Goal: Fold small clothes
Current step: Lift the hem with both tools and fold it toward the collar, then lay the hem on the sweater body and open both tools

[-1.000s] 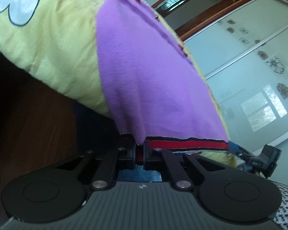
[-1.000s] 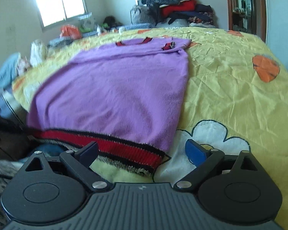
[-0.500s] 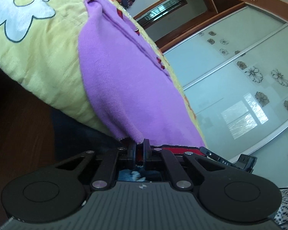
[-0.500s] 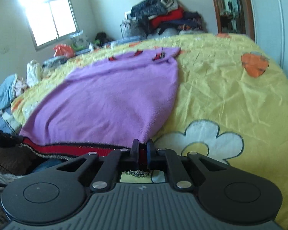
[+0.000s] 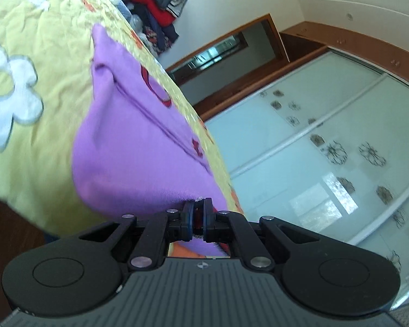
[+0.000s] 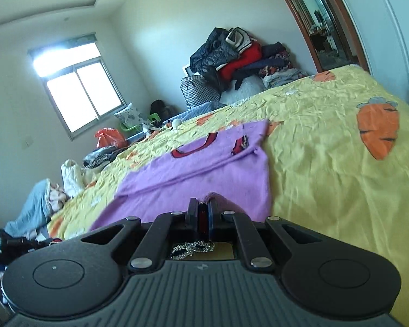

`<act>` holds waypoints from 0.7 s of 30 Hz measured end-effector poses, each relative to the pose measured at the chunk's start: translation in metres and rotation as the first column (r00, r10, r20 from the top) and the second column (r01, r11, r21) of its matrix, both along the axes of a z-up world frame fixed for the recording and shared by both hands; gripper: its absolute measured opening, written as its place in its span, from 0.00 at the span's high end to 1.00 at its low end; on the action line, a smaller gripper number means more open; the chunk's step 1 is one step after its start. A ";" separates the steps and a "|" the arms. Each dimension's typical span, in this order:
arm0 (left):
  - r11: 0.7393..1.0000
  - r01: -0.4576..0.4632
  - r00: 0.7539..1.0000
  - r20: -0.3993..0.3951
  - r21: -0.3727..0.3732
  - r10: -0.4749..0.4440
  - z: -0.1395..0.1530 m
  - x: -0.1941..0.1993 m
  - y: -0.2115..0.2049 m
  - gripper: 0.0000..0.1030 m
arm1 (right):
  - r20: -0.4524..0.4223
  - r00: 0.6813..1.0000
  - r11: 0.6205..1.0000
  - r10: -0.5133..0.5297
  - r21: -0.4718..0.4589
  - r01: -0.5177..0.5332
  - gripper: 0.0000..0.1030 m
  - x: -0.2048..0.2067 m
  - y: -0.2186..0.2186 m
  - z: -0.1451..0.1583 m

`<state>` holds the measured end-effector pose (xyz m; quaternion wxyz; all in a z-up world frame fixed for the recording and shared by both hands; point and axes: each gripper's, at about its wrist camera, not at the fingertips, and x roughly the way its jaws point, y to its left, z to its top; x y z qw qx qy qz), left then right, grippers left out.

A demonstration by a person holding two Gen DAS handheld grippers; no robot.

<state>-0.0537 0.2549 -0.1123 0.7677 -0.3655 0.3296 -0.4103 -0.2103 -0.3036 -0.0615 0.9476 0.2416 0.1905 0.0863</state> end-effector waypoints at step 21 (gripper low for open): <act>0.972 -0.077 0.981 -0.159 0.221 0.113 -0.027 0.109 -0.015 0.93 | -0.202 0.979 0.995 -0.015 -0.095 -0.004 0.91 0.147 -0.009 -0.046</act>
